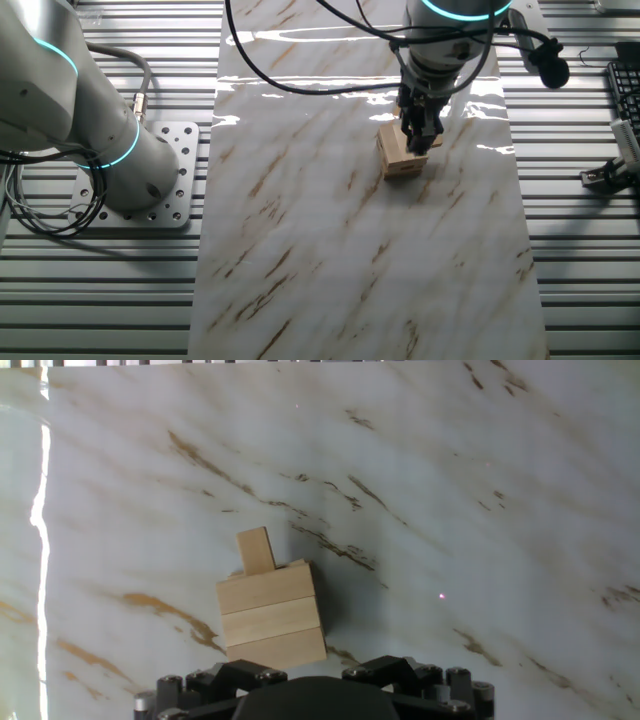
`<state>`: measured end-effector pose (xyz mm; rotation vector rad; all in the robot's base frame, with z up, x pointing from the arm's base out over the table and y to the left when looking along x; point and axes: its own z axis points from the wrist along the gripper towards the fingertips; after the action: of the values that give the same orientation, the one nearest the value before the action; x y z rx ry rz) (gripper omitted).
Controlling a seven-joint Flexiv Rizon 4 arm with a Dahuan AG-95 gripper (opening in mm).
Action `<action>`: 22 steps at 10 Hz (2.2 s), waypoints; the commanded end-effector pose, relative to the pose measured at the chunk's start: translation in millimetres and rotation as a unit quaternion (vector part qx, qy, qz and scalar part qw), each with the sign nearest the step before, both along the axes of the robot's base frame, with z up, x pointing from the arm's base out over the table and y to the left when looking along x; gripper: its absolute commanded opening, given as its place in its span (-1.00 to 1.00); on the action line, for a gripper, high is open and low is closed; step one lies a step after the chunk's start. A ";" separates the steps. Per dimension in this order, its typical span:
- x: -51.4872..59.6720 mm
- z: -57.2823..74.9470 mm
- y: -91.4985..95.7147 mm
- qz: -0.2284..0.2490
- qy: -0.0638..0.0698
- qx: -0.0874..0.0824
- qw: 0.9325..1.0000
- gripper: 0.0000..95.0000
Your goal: Play Jenga
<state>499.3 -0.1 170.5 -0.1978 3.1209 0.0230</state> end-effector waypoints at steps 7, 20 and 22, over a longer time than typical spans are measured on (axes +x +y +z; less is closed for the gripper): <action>0.6 -0.3 0.2 -0.001 0.000 -0.004 1.000 -1.00; 13.1 -0.4 10.2 0.001 -0.006 -0.001 1.000 -1.00; 17.6 -0.7 12.6 0.002 -0.006 -0.001 1.000 -1.00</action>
<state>515.3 12.1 170.4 -0.2018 3.1066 0.0169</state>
